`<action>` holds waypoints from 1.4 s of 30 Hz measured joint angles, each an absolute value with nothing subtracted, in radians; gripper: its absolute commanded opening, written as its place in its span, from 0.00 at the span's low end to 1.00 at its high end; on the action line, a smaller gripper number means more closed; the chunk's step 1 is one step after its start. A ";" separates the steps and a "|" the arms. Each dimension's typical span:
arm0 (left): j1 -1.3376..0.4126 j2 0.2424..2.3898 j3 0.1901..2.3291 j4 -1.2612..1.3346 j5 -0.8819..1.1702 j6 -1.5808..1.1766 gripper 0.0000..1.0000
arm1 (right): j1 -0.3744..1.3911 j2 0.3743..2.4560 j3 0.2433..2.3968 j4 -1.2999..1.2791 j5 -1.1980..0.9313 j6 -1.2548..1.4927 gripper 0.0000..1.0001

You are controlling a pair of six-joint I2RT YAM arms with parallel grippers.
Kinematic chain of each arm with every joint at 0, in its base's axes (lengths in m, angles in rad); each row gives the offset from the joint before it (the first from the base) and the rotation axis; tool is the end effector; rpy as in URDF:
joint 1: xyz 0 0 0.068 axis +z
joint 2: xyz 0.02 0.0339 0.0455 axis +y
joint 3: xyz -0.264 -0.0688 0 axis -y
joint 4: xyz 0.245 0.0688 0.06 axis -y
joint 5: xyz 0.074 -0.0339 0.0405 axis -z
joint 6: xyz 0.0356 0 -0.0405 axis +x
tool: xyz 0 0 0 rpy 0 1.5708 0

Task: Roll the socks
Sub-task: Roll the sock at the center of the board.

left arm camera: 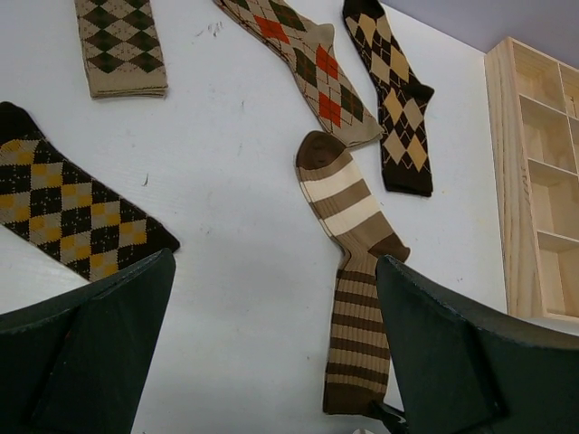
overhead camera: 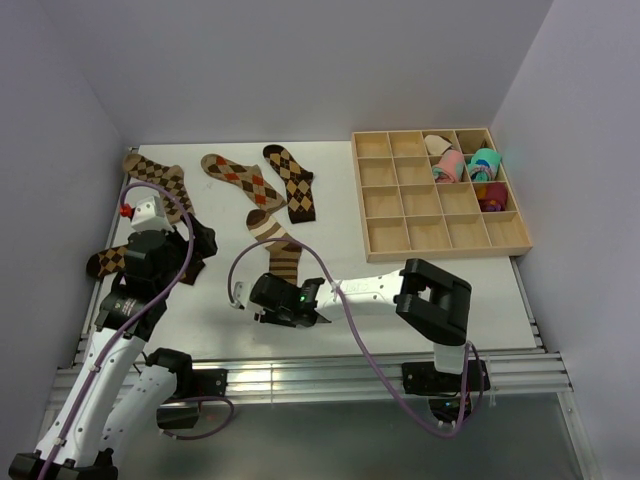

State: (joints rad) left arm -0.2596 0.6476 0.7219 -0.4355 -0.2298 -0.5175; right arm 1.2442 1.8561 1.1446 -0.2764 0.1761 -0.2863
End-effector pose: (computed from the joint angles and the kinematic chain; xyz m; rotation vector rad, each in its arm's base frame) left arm 0.1480 -0.0309 0.3124 -0.4003 1.8917 -0.2989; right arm 0.1275 0.3570 0.1613 -1.7122 1.8798 0.1523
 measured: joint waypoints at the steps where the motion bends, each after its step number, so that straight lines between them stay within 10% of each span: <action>1: -0.258 0.648 0.722 -0.435 -0.229 -0.517 0.99 | 1.245 1.856 1.145 -0.276 0.179 -0.286 0.43; 15: -0.253 0.648 0.722 -0.435 -0.229 -0.517 0.99 | 1.251 1.882 1.151 -0.269 0.221 -0.290 0.40; 28: -0.252 0.648 0.722 -0.435 -0.222 -0.517 1.00 | 1.252 1.908 1.175 -0.270 0.234 -0.297 0.00; 42: -0.251 0.666 0.722 -0.440 -0.199 -0.565 1.00 | 1.088 1.956 1.358 -0.424 -0.085 -0.238 0.00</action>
